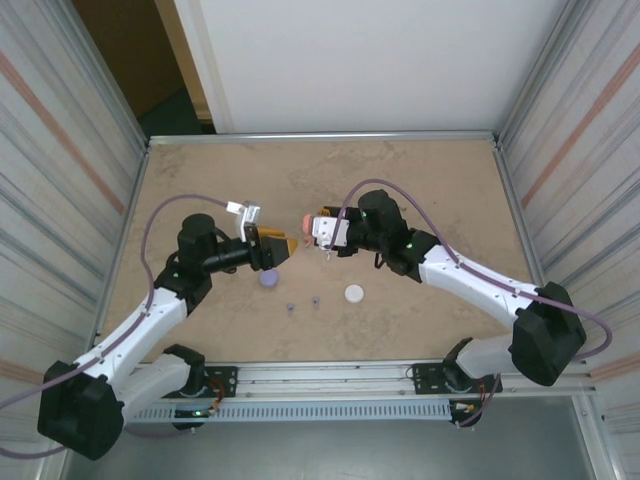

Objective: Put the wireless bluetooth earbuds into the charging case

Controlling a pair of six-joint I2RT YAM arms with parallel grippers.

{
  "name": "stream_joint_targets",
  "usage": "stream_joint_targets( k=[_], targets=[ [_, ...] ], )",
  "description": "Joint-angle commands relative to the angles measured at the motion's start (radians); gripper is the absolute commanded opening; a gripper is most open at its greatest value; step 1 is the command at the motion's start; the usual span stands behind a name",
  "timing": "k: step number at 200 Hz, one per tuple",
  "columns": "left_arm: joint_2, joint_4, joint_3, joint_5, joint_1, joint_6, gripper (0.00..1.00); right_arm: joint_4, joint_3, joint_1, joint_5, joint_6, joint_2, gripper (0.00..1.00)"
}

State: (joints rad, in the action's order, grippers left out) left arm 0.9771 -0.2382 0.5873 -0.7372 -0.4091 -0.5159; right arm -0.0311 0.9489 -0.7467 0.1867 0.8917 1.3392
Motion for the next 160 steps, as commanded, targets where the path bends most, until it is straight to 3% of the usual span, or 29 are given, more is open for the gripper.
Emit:
stream_joint_targets(
  k=[1, 99, 160],
  targets=[
    [0.020, -0.064, 0.033, 0.021, -0.024, -0.009, 0.78, -0.042, -0.009, -0.011, 0.022, -0.011, -0.038, 0.42],
    [0.156, -0.164, 0.078, 0.049, -0.070, -0.037, 0.64, -0.032, -0.021, -0.017, 0.056, -0.031, -0.055, 0.42],
    [0.205, -0.188, 0.108, 0.042, -0.096, -0.035, 0.50, -0.042, -0.019, -0.019, 0.058, -0.037, -0.053, 0.42]
  ],
)
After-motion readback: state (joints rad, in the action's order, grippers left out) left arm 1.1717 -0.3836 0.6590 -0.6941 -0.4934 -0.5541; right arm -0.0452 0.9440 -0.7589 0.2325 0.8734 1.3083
